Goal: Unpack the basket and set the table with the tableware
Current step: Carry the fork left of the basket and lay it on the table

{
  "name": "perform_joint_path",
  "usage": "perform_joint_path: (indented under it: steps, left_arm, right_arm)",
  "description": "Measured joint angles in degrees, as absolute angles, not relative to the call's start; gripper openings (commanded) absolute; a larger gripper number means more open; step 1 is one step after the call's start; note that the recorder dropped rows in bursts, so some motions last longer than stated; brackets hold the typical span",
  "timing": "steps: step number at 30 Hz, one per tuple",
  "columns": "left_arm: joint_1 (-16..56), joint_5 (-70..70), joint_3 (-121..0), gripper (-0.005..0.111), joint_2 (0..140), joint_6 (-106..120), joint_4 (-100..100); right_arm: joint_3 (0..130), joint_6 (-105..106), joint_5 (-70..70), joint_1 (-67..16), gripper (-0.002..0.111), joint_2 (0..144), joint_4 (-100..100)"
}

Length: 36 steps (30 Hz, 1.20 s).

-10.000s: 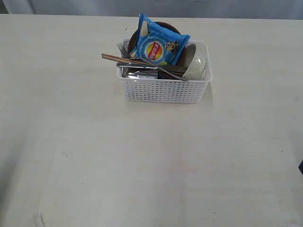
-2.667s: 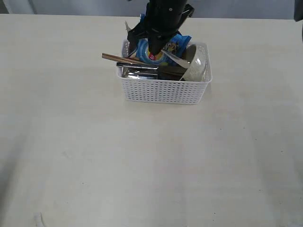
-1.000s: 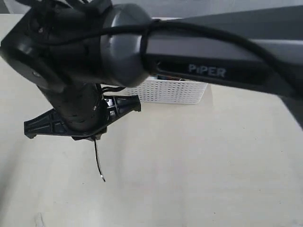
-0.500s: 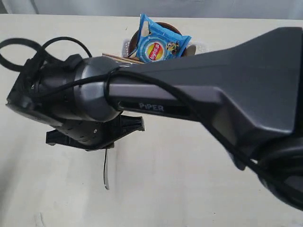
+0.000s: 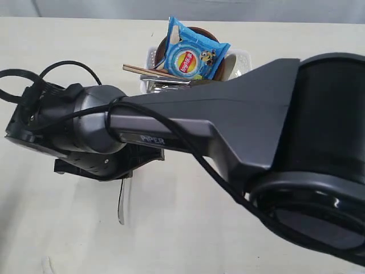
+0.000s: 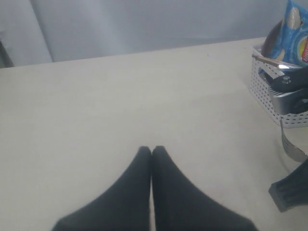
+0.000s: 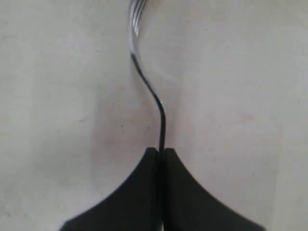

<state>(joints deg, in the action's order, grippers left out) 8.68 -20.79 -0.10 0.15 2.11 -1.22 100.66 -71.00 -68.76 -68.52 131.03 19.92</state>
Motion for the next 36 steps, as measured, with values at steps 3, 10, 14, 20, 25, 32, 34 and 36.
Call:
perform_joint_path:
  steps: [3, 10, 14, 20, 25, 32, 34, 36]
  left_arm:
    - [8.7, -20.8, -0.1, 0.000, 0.2, 2.1, -1.2]
    - [8.7, -20.8, -0.1, 0.000, 0.2, 2.1, -1.2]
    - [8.7, -20.8, -0.1, 0.000, 0.2, 2.1, -1.2]
    - [8.7, -20.8, -0.1, 0.000, 0.2, 2.1, -1.2]
    - [8.7, -20.8, -0.1, 0.000, 0.2, 2.1, -1.2]
    - [8.7, -20.8, -0.1, 0.000, 0.2, 2.1, -1.2]
    - [8.7, -20.8, -0.1, 0.000, 0.2, 2.1, -1.2]
    - [8.7, -20.8, -0.1, 0.000, 0.2, 2.1, -1.2]
  right_arm:
    - [100.8, -71.6, -69.1, -67.8, 0.000, 131.2, 20.4]
    - [100.8, -72.0, -69.3, -65.8, 0.000, 131.2, 21.9]
    - [100.8, -72.0, -69.5, -65.7, 0.000, 131.4, 22.1]
    - [101.1, -72.0, -69.8, -65.7, 0.000, 133.6, 21.4]
    - [101.1, -72.0, -70.0, -65.7, 0.000, 133.7, 21.4]
    - [101.1, -72.0, -70.7, -65.7, 0.039, 133.8, 21.3]
    - [101.4, -72.0, -70.2, -65.7, 0.044, 133.8, 21.2]
    - [101.5, -72.0, -68.8, -65.7, 0.044, 133.7, 20.9]
